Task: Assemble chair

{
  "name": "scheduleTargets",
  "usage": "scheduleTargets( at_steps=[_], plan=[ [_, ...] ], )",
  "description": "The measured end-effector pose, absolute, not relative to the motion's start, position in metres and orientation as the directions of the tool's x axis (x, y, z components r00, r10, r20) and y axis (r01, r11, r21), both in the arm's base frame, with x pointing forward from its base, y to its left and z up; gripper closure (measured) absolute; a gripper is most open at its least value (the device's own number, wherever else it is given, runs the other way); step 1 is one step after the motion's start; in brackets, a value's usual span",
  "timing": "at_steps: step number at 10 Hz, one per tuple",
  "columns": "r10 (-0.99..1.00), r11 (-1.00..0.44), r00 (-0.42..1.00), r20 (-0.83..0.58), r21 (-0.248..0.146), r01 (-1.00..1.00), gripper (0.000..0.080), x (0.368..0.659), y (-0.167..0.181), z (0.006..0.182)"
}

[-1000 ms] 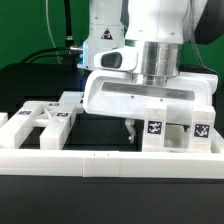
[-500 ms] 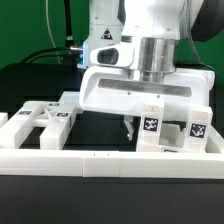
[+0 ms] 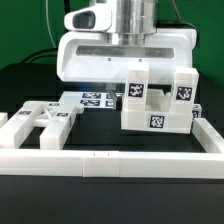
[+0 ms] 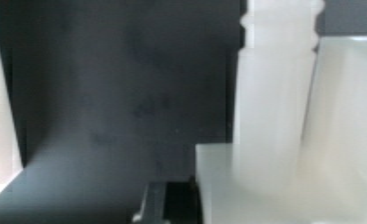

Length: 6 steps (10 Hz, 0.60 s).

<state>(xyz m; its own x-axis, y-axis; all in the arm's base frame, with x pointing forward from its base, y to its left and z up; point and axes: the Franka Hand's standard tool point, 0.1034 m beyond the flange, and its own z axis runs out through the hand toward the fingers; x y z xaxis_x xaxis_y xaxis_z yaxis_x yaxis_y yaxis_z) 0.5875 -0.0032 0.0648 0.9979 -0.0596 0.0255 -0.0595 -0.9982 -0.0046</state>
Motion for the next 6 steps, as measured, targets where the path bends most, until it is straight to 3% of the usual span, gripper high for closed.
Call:
scheduleTargets(
  at_steps=[3,6],
  plan=[
    [-0.059,-0.997,0.983,-0.174,-0.040,-0.066,0.0765,0.578,-0.005,0.065],
    [-0.040,-0.997,0.905,-0.424,-0.038,-0.062,0.0765,0.564,-0.030,0.071]
  ],
)
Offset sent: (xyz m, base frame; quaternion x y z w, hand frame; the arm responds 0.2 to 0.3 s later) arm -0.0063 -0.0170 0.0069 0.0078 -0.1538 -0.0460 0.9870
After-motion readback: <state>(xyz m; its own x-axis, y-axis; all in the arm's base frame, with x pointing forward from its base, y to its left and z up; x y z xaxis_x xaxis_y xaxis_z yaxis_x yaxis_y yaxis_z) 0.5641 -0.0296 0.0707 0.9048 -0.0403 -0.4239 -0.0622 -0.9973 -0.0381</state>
